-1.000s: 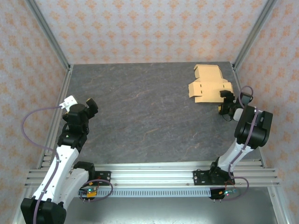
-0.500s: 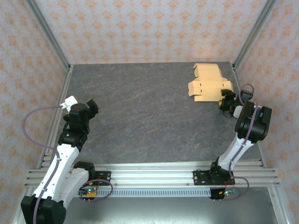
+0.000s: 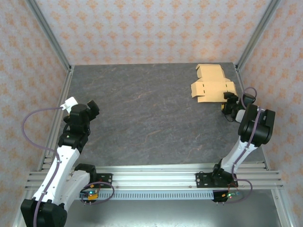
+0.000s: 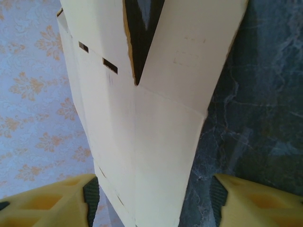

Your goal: Fold the paper box

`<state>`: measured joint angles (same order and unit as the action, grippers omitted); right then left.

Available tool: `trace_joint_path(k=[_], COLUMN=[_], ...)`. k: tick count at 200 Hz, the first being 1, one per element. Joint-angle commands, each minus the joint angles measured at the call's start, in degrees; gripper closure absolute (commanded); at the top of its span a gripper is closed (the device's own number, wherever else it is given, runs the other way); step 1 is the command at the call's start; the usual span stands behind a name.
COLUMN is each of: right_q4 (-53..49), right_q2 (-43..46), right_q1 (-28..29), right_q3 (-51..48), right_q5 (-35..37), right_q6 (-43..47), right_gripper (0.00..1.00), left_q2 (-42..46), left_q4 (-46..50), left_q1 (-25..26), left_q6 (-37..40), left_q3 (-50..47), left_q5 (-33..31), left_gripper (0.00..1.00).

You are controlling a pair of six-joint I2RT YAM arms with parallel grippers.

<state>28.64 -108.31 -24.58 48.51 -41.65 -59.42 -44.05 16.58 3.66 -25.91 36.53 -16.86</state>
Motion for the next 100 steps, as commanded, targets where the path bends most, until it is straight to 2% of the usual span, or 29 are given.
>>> trace_joint_path(k=[1,35,66,100], right_q4=[1.65,3.58,5.84,5.26], right_q2=[-3.03,-3.25,-1.59,3.29], right_q1=[-0.4,-0.43,-0.34,0.21], right_q3=[2.55,4.77,4.86,3.23], right_q5=[0.59,0.75,-0.28,-0.96], right_q6=[0.1,0.05,0.92,4.38], right_gripper=[0.44,0.72,0.92,0.97], left_q2=[0.02,0.61,1.3,1.32], left_q4=[1.58,3.04,1.92,0.6], left_q1=[-0.15,-0.17,-0.14,-0.13], left_q6=[0.22,-0.11,-0.16,-1.19], left_q3=[1.85,2.36,1.19,0.57], left_q5=[-1.83,-2.15,-1.66,2.85], left_gripper=[0.0,0.0,0.0,0.05])
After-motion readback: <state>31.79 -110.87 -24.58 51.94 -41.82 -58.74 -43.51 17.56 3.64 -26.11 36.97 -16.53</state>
